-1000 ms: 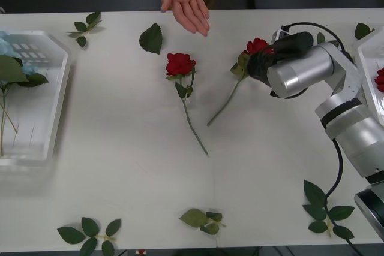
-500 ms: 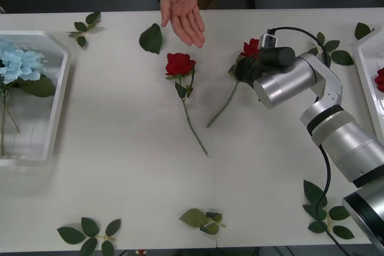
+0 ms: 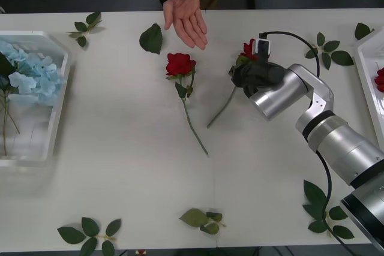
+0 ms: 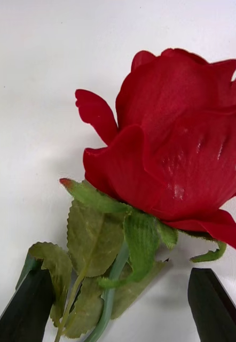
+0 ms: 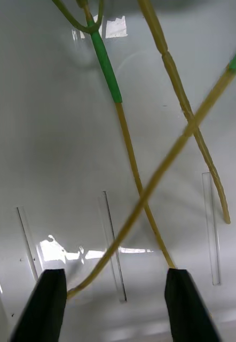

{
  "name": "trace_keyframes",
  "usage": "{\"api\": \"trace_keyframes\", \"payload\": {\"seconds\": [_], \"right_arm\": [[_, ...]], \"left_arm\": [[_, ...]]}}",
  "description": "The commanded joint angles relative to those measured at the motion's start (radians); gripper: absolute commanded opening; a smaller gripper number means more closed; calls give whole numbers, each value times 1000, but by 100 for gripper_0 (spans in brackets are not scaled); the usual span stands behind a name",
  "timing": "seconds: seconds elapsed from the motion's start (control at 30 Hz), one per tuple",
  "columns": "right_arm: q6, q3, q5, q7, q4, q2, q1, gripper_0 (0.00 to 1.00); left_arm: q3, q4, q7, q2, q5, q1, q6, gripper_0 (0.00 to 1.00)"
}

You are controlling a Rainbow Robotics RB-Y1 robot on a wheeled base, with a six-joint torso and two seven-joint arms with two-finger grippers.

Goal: Place the red flowers into the right box and the blue flowers into the left box. If a person shows an open palm, hand one flower to the person first, then continue sorting.

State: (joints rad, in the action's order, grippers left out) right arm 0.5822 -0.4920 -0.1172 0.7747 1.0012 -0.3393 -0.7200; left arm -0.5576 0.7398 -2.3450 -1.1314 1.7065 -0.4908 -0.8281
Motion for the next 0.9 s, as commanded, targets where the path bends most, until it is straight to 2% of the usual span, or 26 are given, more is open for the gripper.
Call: {"api": "trace_keyframes", "payload": {"seconds": [0.03,0.07,0.1,0.17,0.2,0.23,0.4,0.53,0.6,0.73,0.9], "right_arm": [[21,-27,17,-54,-23,29,-29,74],[31,-27,24,-51,-23,29,-29,73],[42,-30,30,-48,-23,29,-29,65],[68,-45,47,-45,-23,29,-29,25],[74,-46,53,-45,-23,29,-29,15],[85,-45,63,-43,-23,29,-27,1],[97,-45,86,-40,-23,28,-27,0],[96,-45,94,-40,-23,25,-27,0],[82,-45,97,-38,-21,25,-27,0],[73,-45,83,-34,20,13,-24,0],[83,-42,-36,-20,206,-63,8,0]], "left_arm": [[30,-14,26,-2,1,23,10,100],[30,-14,29,-5,2,21,7,100],[30,-14,30,-8,2,20,1,100],[30,-14,35,-21,1,12,-34,100],[30,-14,36,-24,2,8,-48,100],[30,-14,39,-33,2,0,-83,100],[30,0,36,-94,10,-63,-286,100],[36,72,-5,-146,-11,-134,-457,100],[71,110,1,-151,-50,-172,-551,100],[185,179,84,-142,-117,-183,-669,100],[324,357,273,-90,-231,-183,-804,100]]}}
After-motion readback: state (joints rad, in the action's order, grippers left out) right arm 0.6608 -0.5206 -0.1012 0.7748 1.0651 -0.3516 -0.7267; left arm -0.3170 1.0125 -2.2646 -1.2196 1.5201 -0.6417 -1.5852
